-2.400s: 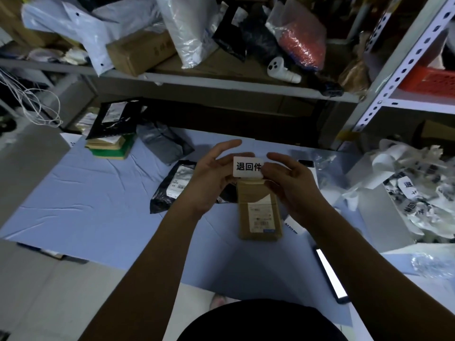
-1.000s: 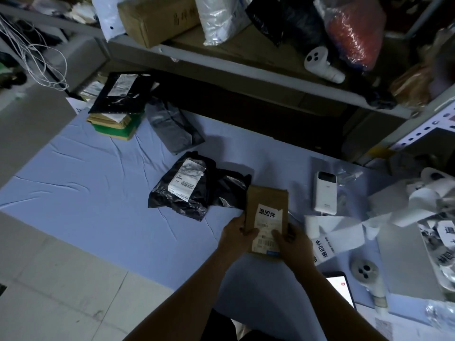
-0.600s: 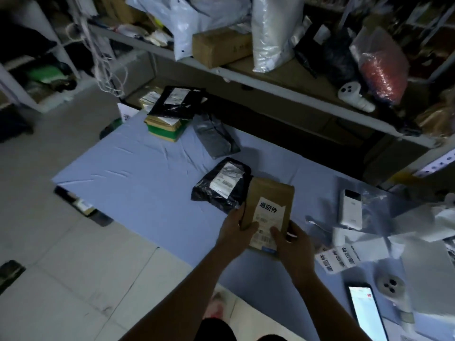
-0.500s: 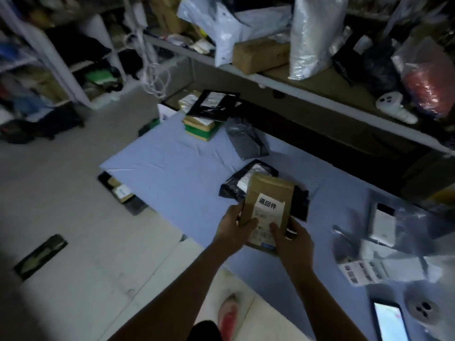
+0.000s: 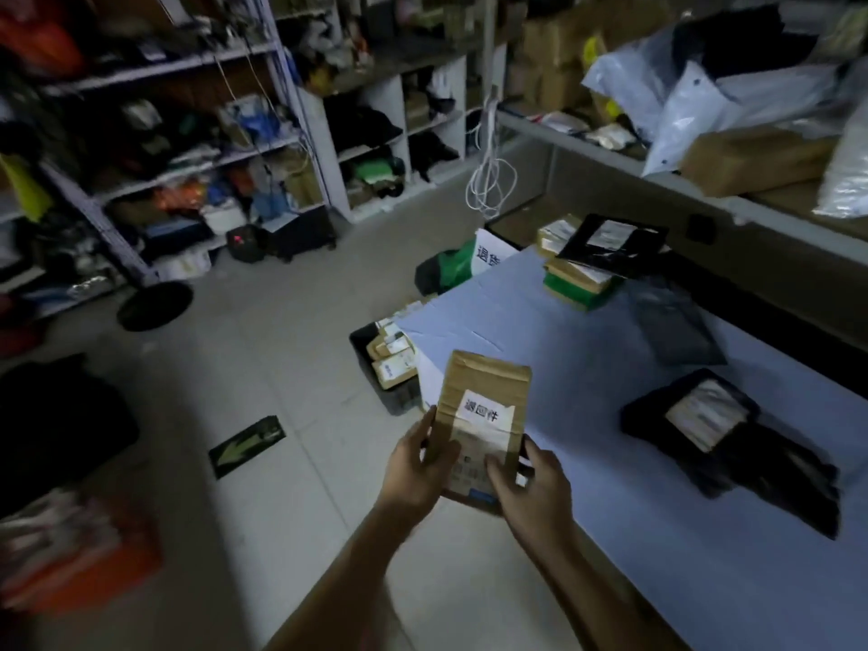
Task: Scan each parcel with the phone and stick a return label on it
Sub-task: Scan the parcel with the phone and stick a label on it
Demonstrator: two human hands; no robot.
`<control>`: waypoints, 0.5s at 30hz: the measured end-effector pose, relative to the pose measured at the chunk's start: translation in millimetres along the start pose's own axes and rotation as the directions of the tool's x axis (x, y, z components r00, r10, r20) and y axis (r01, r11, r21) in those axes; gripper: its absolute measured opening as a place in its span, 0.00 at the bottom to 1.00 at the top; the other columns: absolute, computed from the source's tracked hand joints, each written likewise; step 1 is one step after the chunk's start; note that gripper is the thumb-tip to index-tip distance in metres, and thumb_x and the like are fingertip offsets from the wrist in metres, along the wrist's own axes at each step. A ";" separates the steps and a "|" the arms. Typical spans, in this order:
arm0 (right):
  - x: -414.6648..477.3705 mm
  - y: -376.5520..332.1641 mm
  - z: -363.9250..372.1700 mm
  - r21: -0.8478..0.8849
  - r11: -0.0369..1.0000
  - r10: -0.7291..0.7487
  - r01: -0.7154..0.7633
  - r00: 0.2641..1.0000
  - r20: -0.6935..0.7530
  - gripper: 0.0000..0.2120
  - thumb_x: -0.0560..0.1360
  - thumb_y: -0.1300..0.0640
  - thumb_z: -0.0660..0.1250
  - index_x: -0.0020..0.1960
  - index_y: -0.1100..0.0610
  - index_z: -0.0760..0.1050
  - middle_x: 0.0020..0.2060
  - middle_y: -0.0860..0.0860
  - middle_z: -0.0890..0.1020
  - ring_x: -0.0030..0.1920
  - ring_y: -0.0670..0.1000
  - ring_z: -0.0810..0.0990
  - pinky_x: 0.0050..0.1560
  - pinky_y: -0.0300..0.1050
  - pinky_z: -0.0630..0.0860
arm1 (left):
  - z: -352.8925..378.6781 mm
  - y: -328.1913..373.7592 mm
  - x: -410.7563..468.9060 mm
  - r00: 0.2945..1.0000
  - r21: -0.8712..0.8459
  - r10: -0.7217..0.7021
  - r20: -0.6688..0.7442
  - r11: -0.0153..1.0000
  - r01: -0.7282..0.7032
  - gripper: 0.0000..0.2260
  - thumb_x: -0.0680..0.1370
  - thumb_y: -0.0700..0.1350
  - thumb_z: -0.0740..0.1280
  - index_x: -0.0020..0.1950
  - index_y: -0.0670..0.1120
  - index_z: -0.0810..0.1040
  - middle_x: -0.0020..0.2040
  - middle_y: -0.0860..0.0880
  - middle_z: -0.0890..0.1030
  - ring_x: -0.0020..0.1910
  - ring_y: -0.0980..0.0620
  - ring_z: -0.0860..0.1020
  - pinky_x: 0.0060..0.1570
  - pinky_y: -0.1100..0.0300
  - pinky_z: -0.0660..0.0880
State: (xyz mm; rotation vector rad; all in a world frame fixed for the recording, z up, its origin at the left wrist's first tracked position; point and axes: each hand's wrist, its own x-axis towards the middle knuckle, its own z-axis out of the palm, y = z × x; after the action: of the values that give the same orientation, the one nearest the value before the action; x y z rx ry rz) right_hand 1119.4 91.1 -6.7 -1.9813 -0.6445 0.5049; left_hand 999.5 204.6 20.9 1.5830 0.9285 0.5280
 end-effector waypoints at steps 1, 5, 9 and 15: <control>6.9 -6.3 21.2 -0.030 1.000 0.003 -0.003 1.000 -0.003 0.19 0.75 0.52 0.74 0.64 0.48 0.77 0.51 0.48 0.78 0.47 0.40 0.76 0.41 0.24 0.70 | -17.4 -5.5 10.6 1.000 0.002 0.011 0.004 1.000 -0.011 0.21 0.80 0.45 0.68 0.60 0.73 0.75 0.55 0.62 0.83 0.52 0.60 0.83 0.47 0.56 0.83; 39.1 -36.0 110.7 -0.132 0.988 0.083 -0.079 0.996 0.027 0.18 0.75 0.53 0.74 0.64 0.53 0.77 0.51 0.52 0.79 0.53 0.53 0.80 0.50 0.47 0.76 | -95.0 -36.2 65.3 0.998 0.028 0.050 0.049 0.998 -0.051 0.18 0.79 0.45 0.68 0.68 0.56 0.76 0.58 0.54 0.84 0.55 0.52 0.83 0.52 0.45 0.82; 64.4 -77.1 200.0 -0.207 0.970 0.140 -0.125 0.988 0.060 0.17 0.77 0.49 0.72 0.63 0.53 0.77 0.52 0.53 0.79 0.54 0.54 0.79 0.54 0.48 0.78 | -183.1 -66.9 118.3 0.998 0.043 0.005 0.063 0.999 -0.008 0.19 0.75 0.48 0.70 0.65 0.61 0.77 0.56 0.56 0.84 0.54 0.53 0.83 0.51 0.46 0.82; 123.6 -128.8 302.4 -0.180 0.964 0.219 -0.197 0.969 0.111 0.19 0.77 0.46 0.70 0.66 0.52 0.76 0.56 0.48 0.82 0.57 0.50 0.81 0.61 0.54 0.78 | -274.4 -86.9 213.2 0.988 0.050 -0.089 0.123 0.995 0.083 0.22 0.70 0.55 0.68 0.53 0.83 0.69 0.51 0.73 0.79 0.50 0.66 0.81 0.44 0.60 0.83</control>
State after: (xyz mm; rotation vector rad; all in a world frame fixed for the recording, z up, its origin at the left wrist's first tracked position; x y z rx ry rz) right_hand 1007.6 422.2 -40.9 -2.2033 -0.5764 0.7333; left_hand 890.2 541.5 -32.0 1.5900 0.9143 0.3457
